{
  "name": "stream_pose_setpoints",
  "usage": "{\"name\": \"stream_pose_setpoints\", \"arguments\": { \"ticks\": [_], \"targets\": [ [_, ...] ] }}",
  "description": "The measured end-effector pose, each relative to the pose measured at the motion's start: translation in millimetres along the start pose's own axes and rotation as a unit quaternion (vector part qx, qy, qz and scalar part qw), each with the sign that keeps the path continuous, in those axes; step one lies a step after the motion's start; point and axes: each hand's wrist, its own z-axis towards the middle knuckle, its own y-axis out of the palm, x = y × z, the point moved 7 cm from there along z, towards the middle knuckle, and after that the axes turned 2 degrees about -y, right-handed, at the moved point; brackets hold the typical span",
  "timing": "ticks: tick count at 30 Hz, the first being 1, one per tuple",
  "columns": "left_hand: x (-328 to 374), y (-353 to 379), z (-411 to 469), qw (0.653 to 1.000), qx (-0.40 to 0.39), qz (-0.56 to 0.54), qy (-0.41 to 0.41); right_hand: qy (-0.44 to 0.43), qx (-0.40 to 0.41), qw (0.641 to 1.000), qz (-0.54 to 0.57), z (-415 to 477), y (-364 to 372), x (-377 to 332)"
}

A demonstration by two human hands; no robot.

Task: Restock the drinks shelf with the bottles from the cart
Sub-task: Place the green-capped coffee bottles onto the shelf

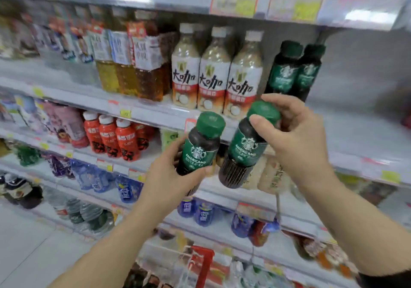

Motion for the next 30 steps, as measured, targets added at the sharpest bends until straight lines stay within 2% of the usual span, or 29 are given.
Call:
{"name": "stream_pose_setpoints", "arguments": {
  "ticks": [5,8,11,16,24,30],
  "targets": [
    [61,38,27,0.996,-0.034,-0.005,0.081,-0.095,0.082,0.992,0.025,15,-68,-33],
    [81,55,38,0.993,-0.038,0.001,0.109,-0.146,0.141,0.979,-0.01,18,-97,-39],
    [92,69,49,0.992,-0.037,0.006,0.121,-0.167,0.156,0.973,-0.041,27,-113,-28],
    [99,87,62,0.992,-0.038,0.001,0.122,-0.149,0.139,0.975,-0.089,47,-115,3],
    [98,100,78,0.992,-0.055,0.004,0.111,-0.022,0.16,0.986,-0.034,102,-116,54],
    [93,102,87,0.993,-0.05,-0.001,0.102,-0.033,0.097,0.993,-0.064,132,-101,63]
  ]
}}
